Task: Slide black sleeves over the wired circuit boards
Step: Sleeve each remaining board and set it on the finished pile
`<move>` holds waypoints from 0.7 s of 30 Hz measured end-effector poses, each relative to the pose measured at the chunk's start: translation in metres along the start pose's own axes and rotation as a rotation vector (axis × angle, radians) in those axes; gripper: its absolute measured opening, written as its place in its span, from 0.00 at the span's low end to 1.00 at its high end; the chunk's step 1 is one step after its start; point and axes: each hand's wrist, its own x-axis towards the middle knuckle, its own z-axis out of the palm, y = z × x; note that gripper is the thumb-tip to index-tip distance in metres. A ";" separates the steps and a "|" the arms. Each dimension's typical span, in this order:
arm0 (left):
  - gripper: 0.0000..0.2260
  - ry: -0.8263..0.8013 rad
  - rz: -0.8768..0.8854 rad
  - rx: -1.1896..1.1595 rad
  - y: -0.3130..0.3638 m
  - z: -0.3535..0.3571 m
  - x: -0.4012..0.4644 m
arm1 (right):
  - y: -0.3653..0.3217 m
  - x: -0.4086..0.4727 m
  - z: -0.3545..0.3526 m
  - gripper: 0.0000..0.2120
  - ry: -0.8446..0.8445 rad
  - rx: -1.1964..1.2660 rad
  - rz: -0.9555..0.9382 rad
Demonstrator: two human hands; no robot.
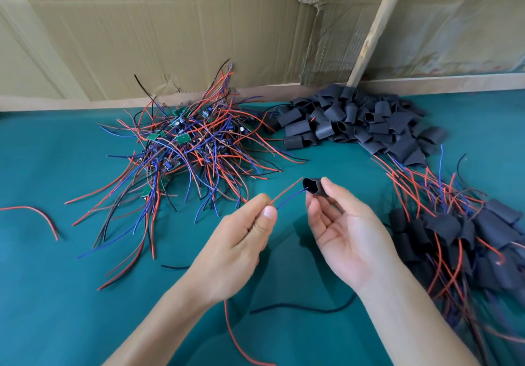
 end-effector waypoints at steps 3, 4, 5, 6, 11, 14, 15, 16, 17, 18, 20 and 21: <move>0.20 -0.030 -0.016 -0.007 -0.001 -0.001 0.000 | 0.000 -0.002 0.002 0.02 -0.012 -0.008 -0.003; 0.20 -0.045 -0.022 -0.012 -0.001 -0.001 -0.001 | 0.000 -0.002 0.002 0.02 -0.017 -0.014 -0.002; 0.20 -0.057 -0.028 -0.017 -0.001 -0.001 -0.001 | 0.000 -0.002 0.002 0.02 -0.022 -0.017 -0.001; 0.21 -0.065 -0.035 -0.023 -0.001 -0.001 -0.001 | 0.000 -0.002 0.002 0.02 -0.026 -0.021 -0.002; 0.21 -0.062 -0.046 -0.013 0.000 -0.002 0.000 | 0.001 -0.003 0.000 0.02 -0.135 -0.161 -0.063; 0.20 -0.041 -0.040 0.007 -0.002 -0.001 0.002 | 0.006 -0.004 0.000 0.13 -0.184 -0.266 -0.035; 0.20 -0.035 -0.036 0.019 -0.003 -0.001 0.002 | 0.010 -0.005 0.000 0.16 -0.193 -0.277 -0.011; 0.20 -0.029 -0.034 0.028 -0.003 0.000 0.002 | 0.013 -0.006 0.001 0.17 -0.209 -0.280 0.013; 0.20 -0.025 -0.036 0.031 -0.004 0.000 0.001 | 0.015 -0.007 0.001 0.16 -0.226 -0.283 0.029; 0.20 -0.020 -0.041 0.031 -0.004 -0.001 0.001 | 0.017 -0.007 0.001 0.16 -0.235 -0.289 0.034; 0.20 -0.019 -0.060 0.017 -0.003 -0.003 0.001 | 0.017 -0.007 0.000 0.12 -0.235 -0.322 0.009; 0.20 -0.026 -0.074 -0.001 -0.003 -0.003 0.001 | 0.016 -0.007 0.000 0.11 -0.238 -0.338 -0.008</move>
